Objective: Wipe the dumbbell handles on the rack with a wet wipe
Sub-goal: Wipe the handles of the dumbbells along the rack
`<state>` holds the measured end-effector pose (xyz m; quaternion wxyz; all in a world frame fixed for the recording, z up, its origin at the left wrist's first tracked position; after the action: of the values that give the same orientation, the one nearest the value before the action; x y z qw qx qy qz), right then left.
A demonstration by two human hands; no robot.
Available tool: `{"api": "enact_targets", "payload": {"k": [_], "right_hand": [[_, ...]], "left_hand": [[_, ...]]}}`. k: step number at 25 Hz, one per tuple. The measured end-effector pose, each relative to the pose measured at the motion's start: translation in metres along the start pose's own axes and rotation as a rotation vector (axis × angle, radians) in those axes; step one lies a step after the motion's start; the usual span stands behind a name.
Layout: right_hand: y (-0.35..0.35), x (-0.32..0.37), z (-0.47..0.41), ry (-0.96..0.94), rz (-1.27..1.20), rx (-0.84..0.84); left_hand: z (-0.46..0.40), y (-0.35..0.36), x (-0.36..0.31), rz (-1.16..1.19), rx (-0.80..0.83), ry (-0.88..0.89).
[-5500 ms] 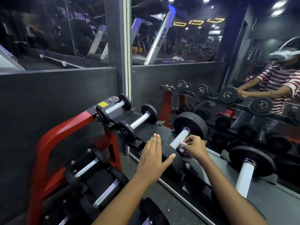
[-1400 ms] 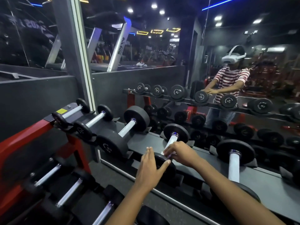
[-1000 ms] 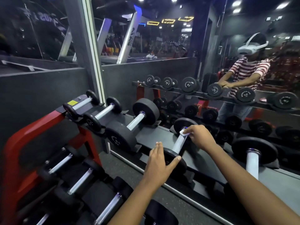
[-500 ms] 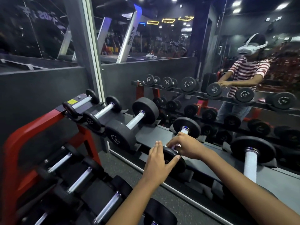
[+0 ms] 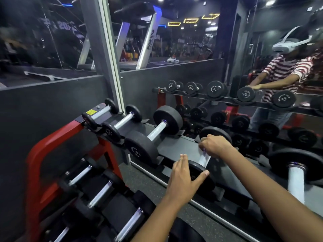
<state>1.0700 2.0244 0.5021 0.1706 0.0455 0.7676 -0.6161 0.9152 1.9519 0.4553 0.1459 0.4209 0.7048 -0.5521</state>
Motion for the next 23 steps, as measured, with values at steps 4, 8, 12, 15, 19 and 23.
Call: {"api": "enact_targets", "payload": {"k": [4, 8, 12, 15, 19, 23], "right_hand": [[0.003, -0.004, 0.005, 0.072, -0.037, -0.094], [0.001, 0.013, 0.026, 0.01, -0.318, -0.032], [-0.007, 0.027, 0.052, 0.054, -0.69, -0.052], [-0.009, 0.014, 0.072, 0.271, -0.638, -0.288], [0.006, 0.012, 0.087, 0.309, -0.66, -0.335], [0.02, 0.011, 0.086, 0.378, -0.862, -0.37]], "left_hand": [[0.0, 0.002, 0.001, 0.001, -0.009, 0.001], [0.0, 0.0, 0.0, -0.006, -0.021, 0.022], [0.0, -0.001, -0.001, -0.012, -0.032, 0.03], [0.0, -0.001, -0.002, -0.01, -0.029, 0.031], [0.0, -0.001, -0.003, -0.012, -0.036, 0.031], [0.001, -0.002, -0.004, -0.003, -0.033, 0.032]]}}
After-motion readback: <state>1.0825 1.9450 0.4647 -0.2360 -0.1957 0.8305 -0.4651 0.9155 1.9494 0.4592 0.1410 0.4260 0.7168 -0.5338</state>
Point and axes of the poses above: each hand's wrist, its own z-axis away from the middle knuckle, its own y-axis out of the palm, x = y × z, the point moved 5 cm from there along -z, towards the middle knuckle, and after that the axes turned 10 degrees about -x, right-handed, at the moved point
